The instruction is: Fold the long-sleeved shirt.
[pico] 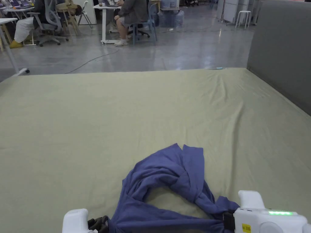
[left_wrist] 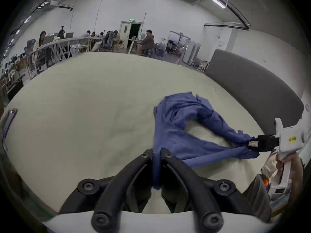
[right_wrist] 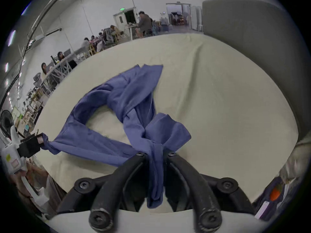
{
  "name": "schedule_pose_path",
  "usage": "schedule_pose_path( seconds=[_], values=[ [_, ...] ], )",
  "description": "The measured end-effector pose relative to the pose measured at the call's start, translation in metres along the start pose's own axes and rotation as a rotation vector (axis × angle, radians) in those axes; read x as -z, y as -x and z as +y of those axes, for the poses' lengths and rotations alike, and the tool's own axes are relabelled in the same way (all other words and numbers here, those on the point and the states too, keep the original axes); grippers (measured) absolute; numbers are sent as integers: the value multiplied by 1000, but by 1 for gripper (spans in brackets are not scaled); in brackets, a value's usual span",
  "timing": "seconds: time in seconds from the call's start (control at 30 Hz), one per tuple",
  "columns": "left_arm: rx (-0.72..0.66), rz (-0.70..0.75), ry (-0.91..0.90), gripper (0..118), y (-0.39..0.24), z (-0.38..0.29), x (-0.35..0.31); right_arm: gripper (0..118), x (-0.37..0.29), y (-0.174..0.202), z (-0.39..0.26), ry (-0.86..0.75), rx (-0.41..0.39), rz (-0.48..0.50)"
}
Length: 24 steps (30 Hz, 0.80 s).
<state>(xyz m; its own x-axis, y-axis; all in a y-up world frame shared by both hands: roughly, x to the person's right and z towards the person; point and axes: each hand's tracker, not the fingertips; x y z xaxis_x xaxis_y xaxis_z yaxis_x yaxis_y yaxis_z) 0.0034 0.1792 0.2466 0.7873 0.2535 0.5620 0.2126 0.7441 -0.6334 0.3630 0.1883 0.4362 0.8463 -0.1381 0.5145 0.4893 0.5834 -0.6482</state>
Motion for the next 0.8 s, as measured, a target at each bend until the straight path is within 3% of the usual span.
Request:
schedule_pose_path(
  seconds=[0.03, 0.07, 0.1, 0.13, 0.17, 0.2, 0.23, 0.27, 0.3, 0.33, 0.37, 0.4, 0.43, 0.5, 0.57, 0.6, 0.63, 0.7, 0.8],
  values=[
    [-10, -9, -10, 7, 0, -3, -3, 35, -1, -1, -1, 0, 15, -1],
    [-32, -15, -8, 27, 2, 0, -7, 65, -9, 0, -1, -8, 13, -6],
    [-43, -12, 0, 67, 3, 5, -15, 98, -21, -2, 0, -58, 13, -18],
    [-60, -40, -2, 114, 2, 7, -25, 115, -35, -2, -1, -136, 23, -15],
    [-74, -51, -17, 118, 1, 10, -36, 117, -48, -3, 1, -203, 18, -13],
    [-78, -77, -160, 118, 4, 12, -51, 117, -59, -4, 6, -220, 7, -15],
    [-117, -67, -130, 118, 7, 13, -57, 116, -68, -4, 10, -208, 2, -33],
    [-131, -62, -133, 117, 11, 16, -62, 113, -73, -3, 14, -198, -2, -43],
    [-151, -45, -133, 110, 8, 15, -53, 97, -77, -3, 17, -198, -1, -43],
    [-175, -8, -107, 63, 9, 14, -51, 42, -80, -4, 18, -215, 2, -41],
    [-165, -11, -116, 3, 9, 14, -51, 0, -79, -4, 20, -221, 2, -37],
    [-145, 26, -121, 0, 11, 14, -50, 0, -74, -1, 22, -206, 5, -51],
    [-113, 73, -145, 0, 0, 33, -65, 0, -69, 3, 20, -172, 15, -79],
    [-111, 33, -52, 0, -1, 31, -62, 0, -66, 6, 21, -151, -35, -27],
    [-151, -5, -26, 4, 9, 38, -42, 0, -62, 13, 19, -165, -26, -28],
    [-152, -2, -19, 33, 11, 37, -35, 0, -60, 16, 18, -166, -26, -17],
    [-148, 12, -9, 93, 12, 33, -27, 0, -64, 13, 19, -159, -29, -4],
    [-136, 69, 91, 113, 4, 18, -18, 0, -58, 18, 19, -152, -28, -4],
    [-132, 73, 222, 118, 5, -1, 5, 0, -55, 20, 24, -132, -49, -8]
  ],
)
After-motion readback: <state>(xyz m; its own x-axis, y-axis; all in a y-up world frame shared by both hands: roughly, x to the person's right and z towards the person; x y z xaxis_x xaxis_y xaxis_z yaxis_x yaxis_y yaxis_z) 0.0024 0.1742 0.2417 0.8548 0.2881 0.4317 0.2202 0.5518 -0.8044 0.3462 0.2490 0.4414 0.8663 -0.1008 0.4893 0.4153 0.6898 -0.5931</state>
